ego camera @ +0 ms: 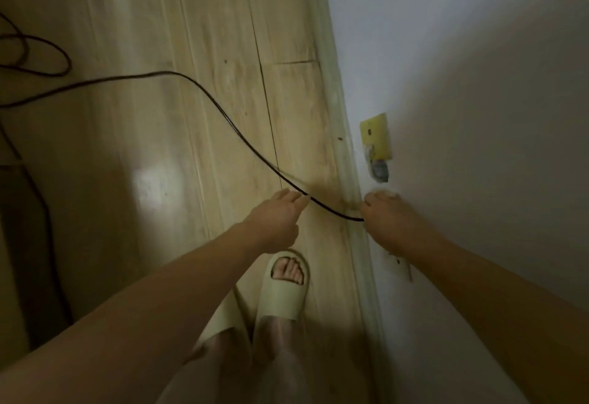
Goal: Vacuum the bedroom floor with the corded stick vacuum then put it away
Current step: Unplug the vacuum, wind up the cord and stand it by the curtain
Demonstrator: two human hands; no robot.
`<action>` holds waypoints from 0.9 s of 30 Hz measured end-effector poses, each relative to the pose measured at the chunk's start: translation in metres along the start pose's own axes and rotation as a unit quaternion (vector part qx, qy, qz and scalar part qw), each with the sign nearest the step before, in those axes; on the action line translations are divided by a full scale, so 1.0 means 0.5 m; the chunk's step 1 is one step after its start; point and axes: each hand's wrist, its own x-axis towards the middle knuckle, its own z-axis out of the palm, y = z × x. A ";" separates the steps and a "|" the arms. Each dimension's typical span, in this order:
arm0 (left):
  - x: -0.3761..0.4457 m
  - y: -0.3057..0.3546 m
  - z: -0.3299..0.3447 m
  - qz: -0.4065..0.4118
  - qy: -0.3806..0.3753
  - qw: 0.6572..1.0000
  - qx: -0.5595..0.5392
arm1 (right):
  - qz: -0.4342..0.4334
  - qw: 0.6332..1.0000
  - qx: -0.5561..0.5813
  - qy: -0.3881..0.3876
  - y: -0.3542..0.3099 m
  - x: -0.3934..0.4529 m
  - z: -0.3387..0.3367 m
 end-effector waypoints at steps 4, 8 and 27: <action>0.087 -0.013 0.031 0.055 -0.008 0.997 0.060 | -0.055 0.992 -0.060 -0.100 0.024 0.022 0.045; 0.123 -0.015 0.058 0.086 -0.032 0.990 0.106 | -0.098 0.989 -0.063 -0.086 0.034 0.029 0.054; 0.002 -0.247 0.010 -0.086 0.023 0.996 0.015 | 0.038 0.994 0.106 -0.005 -0.089 0.160 0.023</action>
